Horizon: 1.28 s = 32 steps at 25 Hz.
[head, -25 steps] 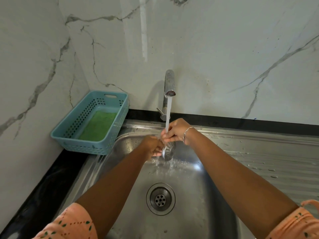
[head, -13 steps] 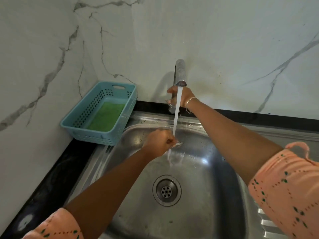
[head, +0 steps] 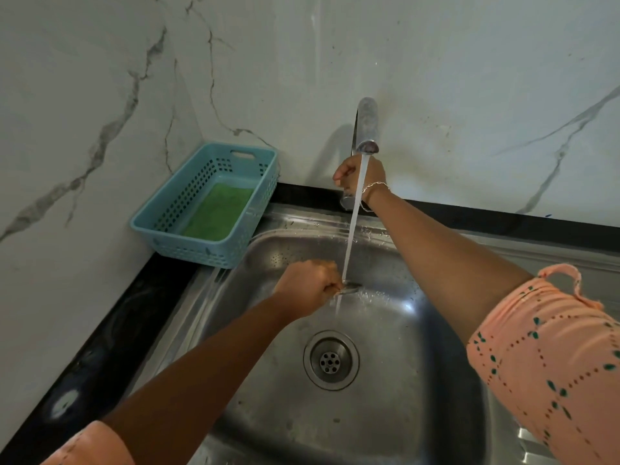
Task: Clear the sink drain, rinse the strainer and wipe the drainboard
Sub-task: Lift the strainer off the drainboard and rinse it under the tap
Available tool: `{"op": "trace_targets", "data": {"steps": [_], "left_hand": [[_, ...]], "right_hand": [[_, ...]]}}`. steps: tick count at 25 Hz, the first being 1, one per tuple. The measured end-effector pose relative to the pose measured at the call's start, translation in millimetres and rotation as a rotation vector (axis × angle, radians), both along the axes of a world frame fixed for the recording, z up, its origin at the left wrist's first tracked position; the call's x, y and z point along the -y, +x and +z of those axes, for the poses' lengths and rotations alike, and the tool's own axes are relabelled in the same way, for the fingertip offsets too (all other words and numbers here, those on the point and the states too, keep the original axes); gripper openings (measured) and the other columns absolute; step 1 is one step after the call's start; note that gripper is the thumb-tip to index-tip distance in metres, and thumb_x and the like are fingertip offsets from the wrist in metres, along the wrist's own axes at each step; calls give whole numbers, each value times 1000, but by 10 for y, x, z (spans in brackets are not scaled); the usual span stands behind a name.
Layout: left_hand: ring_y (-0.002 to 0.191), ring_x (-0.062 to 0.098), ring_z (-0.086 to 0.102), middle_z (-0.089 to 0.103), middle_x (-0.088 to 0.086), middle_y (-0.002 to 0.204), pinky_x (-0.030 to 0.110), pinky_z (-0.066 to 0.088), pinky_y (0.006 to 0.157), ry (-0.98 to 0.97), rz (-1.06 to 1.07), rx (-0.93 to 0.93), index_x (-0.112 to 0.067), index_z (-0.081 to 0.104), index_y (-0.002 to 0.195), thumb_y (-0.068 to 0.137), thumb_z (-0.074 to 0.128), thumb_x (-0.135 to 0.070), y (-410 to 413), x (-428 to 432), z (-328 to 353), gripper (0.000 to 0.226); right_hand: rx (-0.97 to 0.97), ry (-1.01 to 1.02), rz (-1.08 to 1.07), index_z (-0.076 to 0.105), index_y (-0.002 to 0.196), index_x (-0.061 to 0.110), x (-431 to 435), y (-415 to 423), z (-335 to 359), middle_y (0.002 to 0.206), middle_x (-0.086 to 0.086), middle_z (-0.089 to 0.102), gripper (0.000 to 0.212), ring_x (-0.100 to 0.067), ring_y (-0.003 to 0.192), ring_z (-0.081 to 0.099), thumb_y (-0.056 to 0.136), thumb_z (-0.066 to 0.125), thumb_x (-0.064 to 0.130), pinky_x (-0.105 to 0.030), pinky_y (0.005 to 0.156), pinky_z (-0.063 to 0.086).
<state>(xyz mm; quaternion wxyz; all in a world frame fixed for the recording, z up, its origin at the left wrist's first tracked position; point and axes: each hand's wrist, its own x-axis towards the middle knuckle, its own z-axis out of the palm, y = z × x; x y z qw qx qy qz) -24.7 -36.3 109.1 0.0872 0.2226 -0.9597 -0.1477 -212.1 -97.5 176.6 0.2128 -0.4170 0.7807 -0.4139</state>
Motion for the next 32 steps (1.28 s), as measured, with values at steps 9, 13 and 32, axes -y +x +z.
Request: {"op": "trace_targets", "data": {"steps": [9,13,32], "left_hand": [[85,15,60,65,0,103,19,32,64,-70,-31,14,-16,66,100,91,48,-24,52,-70,-28,21],[92,19,60,64,2,108,25,38,67,-124,-97,83,-16,66,102,91,45,-24,142,-116,-184,25],[119,39,46,43,23,136,45,42,95,-288,-565,622,4,43,127,93,37,-8,34,-433,-1380,36]], "right_hand": [[205,-144,-105,69,91,-3,-189,-36,-47,102,-21,70,14,-21,83,63,77,67,-4,-27,72,57],[113,-24,-49,66,101,1,-410,-91,-156,109,-17,68,26,-23,97,62,76,71,8,-35,95,49],[-280,583,237,37,137,13,-2057,258,-1323,149,-15,28,54,-32,136,31,90,54,33,-38,111,27]]}}
